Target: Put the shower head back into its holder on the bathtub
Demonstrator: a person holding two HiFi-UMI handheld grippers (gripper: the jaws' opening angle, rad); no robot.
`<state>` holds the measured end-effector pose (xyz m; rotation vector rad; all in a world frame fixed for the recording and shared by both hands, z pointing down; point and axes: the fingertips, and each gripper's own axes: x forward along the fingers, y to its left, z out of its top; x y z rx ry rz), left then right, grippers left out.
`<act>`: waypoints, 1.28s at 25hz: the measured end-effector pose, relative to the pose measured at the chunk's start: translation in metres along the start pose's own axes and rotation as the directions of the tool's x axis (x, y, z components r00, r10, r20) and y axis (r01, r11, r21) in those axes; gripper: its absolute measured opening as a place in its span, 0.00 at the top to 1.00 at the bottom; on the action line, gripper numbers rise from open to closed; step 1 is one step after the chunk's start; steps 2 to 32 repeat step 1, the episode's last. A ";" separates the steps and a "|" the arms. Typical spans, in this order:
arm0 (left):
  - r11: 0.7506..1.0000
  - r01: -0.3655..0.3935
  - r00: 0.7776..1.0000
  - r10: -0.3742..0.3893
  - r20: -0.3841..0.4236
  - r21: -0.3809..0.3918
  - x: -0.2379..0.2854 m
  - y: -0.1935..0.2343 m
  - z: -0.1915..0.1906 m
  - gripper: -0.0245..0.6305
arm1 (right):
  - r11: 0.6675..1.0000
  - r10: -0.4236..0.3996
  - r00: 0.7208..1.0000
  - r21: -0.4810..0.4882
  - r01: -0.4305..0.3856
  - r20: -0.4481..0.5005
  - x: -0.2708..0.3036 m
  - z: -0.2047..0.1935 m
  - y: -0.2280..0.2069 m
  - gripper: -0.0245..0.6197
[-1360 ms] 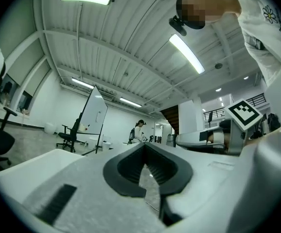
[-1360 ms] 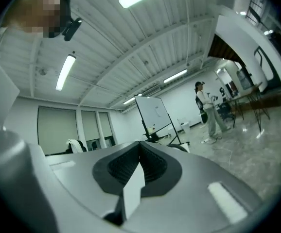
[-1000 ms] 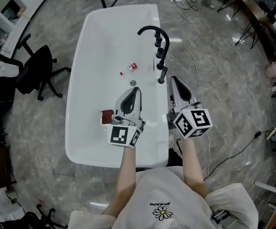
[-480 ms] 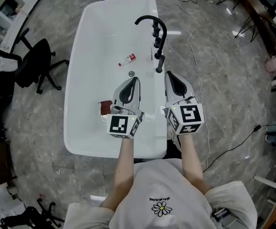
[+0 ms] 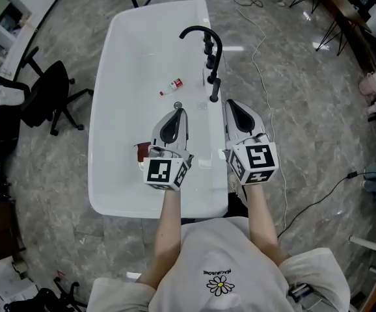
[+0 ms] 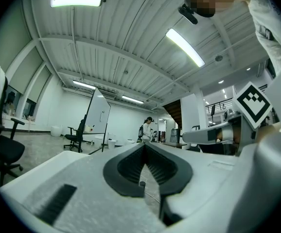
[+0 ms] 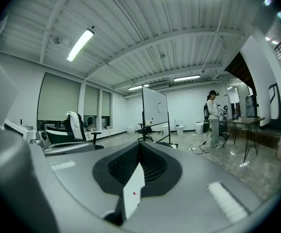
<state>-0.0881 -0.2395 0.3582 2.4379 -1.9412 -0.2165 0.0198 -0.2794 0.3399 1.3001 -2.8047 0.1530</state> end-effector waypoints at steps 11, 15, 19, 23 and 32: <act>1.000 0.003 1.000 -0.003 0.002 -0.006 0.000 -0.002 -0.001 0.96 | 1.000 -0.002 1.000 0.001 0.002 0.000 -0.002 -0.001 -0.001 0.95; 1.000 0.003 1.000 -0.003 0.002 -0.006 0.000 -0.002 -0.001 0.96 | 1.000 -0.002 1.000 0.001 0.002 0.000 -0.002 -0.001 -0.001 0.95; 1.000 0.003 1.000 -0.003 0.002 -0.006 0.000 -0.002 -0.001 0.96 | 1.000 -0.002 1.000 0.001 0.002 0.000 -0.002 -0.001 -0.001 0.95; 1.000 0.003 1.000 -0.003 0.002 -0.006 0.000 -0.002 -0.001 0.96 | 1.000 -0.002 1.000 0.001 0.002 0.000 -0.002 -0.001 -0.001 0.95; 1.000 0.003 1.000 -0.003 0.002 -0.006 0.000 -0.002 -0.001 0.96 | 1.000 -0.002 1.000 0.001 0.002 0.000 -0.002 -0.001 -0.001 0.95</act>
